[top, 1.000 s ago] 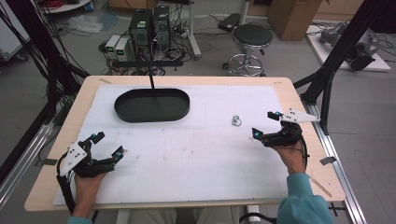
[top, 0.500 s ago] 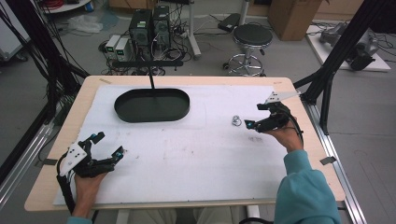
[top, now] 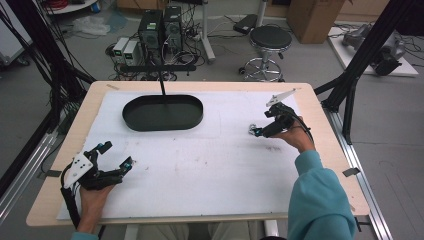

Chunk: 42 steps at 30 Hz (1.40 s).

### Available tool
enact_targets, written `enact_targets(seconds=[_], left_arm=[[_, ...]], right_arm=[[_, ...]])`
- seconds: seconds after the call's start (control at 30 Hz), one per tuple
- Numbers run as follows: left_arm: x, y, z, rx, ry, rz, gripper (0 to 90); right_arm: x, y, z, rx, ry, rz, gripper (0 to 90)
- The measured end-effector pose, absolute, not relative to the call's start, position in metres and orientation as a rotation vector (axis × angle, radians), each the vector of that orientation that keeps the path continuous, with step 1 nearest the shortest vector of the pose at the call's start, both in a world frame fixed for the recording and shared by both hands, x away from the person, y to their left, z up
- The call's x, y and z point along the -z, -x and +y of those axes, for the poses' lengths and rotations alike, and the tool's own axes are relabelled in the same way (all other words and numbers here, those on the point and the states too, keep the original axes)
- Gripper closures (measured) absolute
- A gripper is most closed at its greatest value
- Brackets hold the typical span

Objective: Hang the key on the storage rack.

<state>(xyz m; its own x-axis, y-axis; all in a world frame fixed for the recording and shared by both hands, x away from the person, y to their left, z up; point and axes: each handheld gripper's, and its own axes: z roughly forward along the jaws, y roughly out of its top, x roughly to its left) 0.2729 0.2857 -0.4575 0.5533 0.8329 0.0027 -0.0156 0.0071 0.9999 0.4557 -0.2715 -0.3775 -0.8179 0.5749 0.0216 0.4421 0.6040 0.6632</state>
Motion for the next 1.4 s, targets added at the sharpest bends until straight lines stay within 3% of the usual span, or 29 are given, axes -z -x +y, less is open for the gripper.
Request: enact_targets(seconds=[0.63,0.7,0.83,1.1,1.4], left_arm=[[0.457,-0.273,0.286,-0.775,-1.417,0.758,8.4],[0.457,-0.273,0.286,-0.774,-1.417,0.758,8.4],[0.457,-0.273,0.286,-0.774,-1.416,0.759,8.4],[0.457,-0.273,0.286,-0.772,-1.416,0.760,8.4],[0.457,-0.273,0.286,-0.774,-1.418,0.759,8.4]], right_arm=[[0.405,-0.478,-0.277,-0.929,-0.962,2.722,8.1],[0.407,-0.480,-0.277,-0.920,-0.971,2.741,19.9],[0.412,-0.481,-0.274,-0.873,-0.992,2.758,22.6],[0.415,-0.484,-0.275,-0.867,-1.028,2.764,42.5],[0.420,-0.487,-0.274,-0.887,-1.047,2.790,53.8]])
